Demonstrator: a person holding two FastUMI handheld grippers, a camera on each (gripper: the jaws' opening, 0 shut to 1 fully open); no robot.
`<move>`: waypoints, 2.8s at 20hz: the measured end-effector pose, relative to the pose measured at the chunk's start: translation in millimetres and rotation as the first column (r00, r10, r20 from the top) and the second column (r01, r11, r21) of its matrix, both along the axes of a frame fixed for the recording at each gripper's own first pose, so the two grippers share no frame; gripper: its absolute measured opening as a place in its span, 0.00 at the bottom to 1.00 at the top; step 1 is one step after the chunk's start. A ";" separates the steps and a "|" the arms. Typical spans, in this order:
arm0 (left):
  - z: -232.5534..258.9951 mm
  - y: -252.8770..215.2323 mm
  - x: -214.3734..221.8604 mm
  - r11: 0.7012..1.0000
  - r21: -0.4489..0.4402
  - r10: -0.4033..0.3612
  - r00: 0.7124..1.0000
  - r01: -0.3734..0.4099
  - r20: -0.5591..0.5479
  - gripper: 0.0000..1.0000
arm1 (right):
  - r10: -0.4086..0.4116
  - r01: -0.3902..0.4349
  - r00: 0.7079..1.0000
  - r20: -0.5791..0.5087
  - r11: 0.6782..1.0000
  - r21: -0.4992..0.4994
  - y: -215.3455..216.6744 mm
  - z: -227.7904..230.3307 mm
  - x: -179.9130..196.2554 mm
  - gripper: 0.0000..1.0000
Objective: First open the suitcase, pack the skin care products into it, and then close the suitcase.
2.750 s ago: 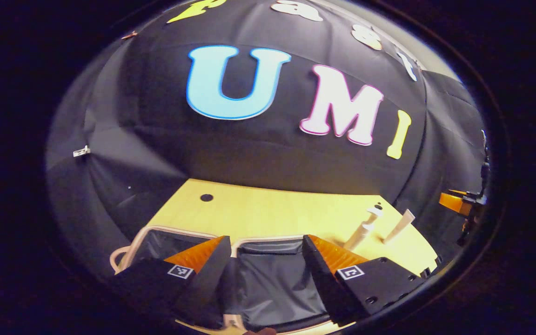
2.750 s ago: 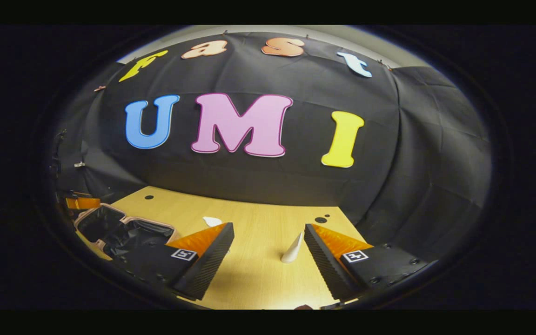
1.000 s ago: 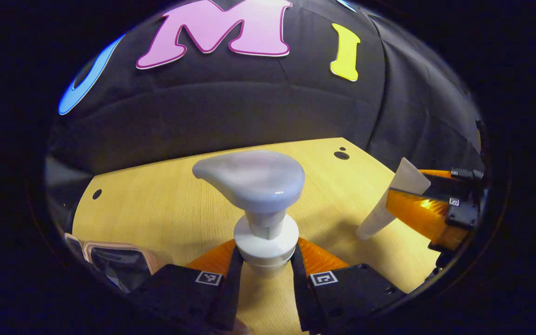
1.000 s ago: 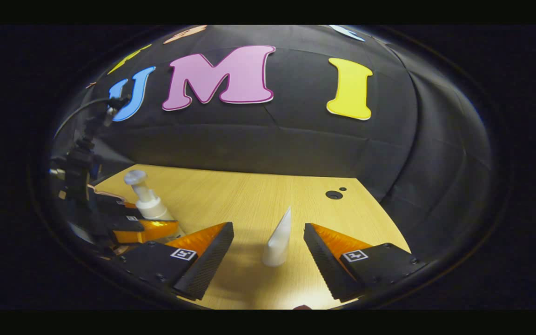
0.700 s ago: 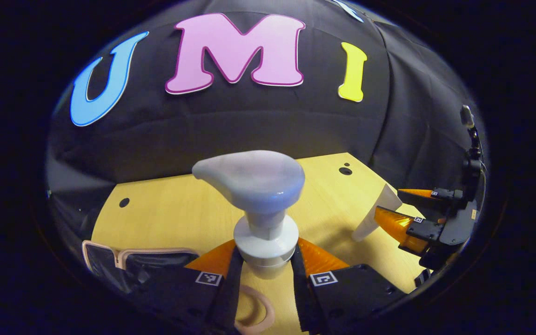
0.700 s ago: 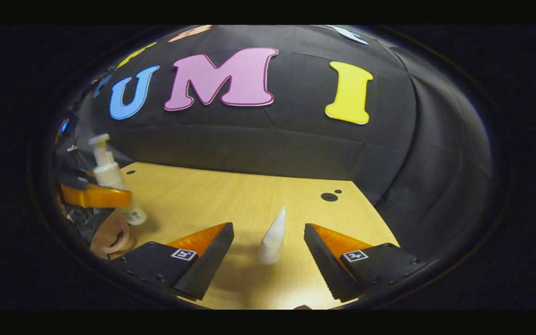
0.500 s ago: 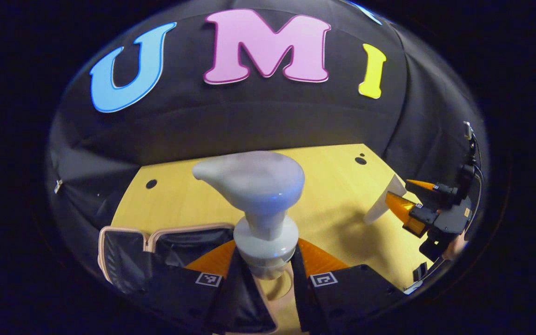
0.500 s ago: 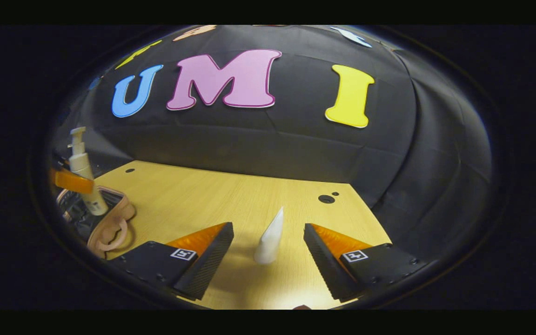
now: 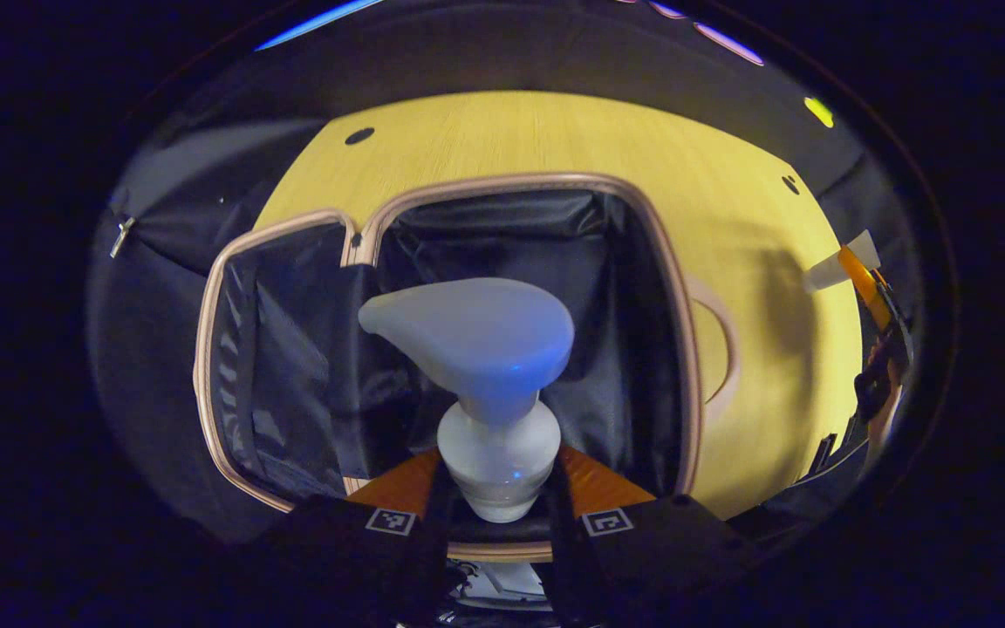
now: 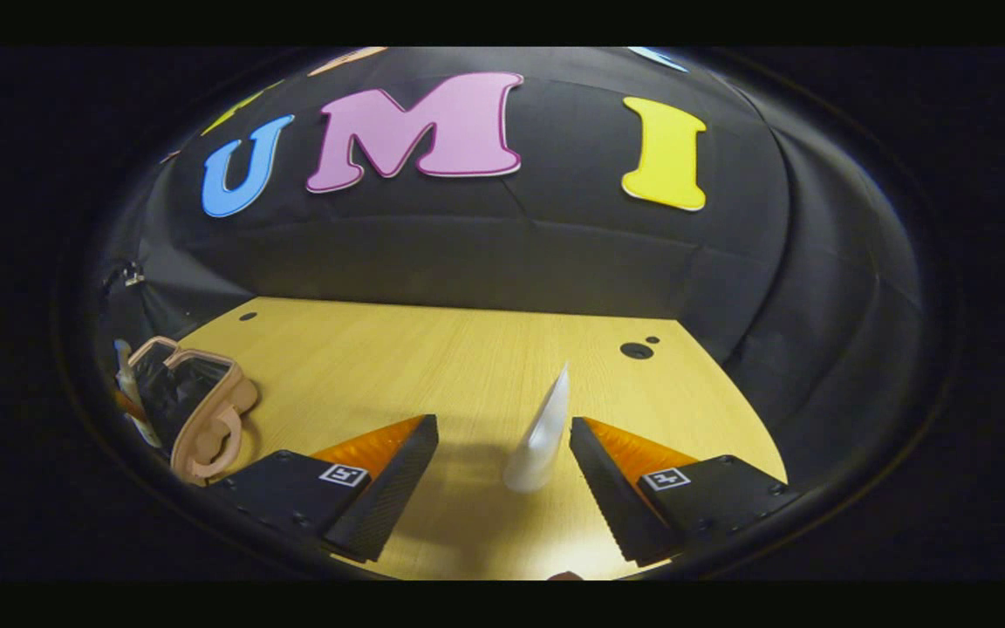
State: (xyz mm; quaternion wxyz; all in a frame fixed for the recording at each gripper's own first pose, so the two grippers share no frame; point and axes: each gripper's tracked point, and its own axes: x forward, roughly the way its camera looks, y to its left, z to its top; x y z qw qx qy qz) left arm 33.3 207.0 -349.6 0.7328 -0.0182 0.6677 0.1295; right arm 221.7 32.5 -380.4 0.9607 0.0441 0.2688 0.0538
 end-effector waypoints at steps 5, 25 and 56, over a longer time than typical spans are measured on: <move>-36.6 25.8 2.0 0.998 0.064 -0.014 0.996 0.020 -0.088 0.54 | 0.012 -0.013 0.999 -0.051 1.000 -0.014 4.7 -23.8 3.8 0.98; 75.8 14.7 12.4 0.991 0.120 -0.099 0.942 0.063 0.321 0.87 | -0.094 0.115 0.974 -0.206 0.989 0.092 -0.9 -44.2 0.1 0.43; 111.4 258.4 -146.8 0.927 -0.082 0.353 0.775 -0.367 0.525 0.87 | 0.375 -0.246 0.565 -0.735 0.927 0.285 393.4 -31.9 -198.0 0.41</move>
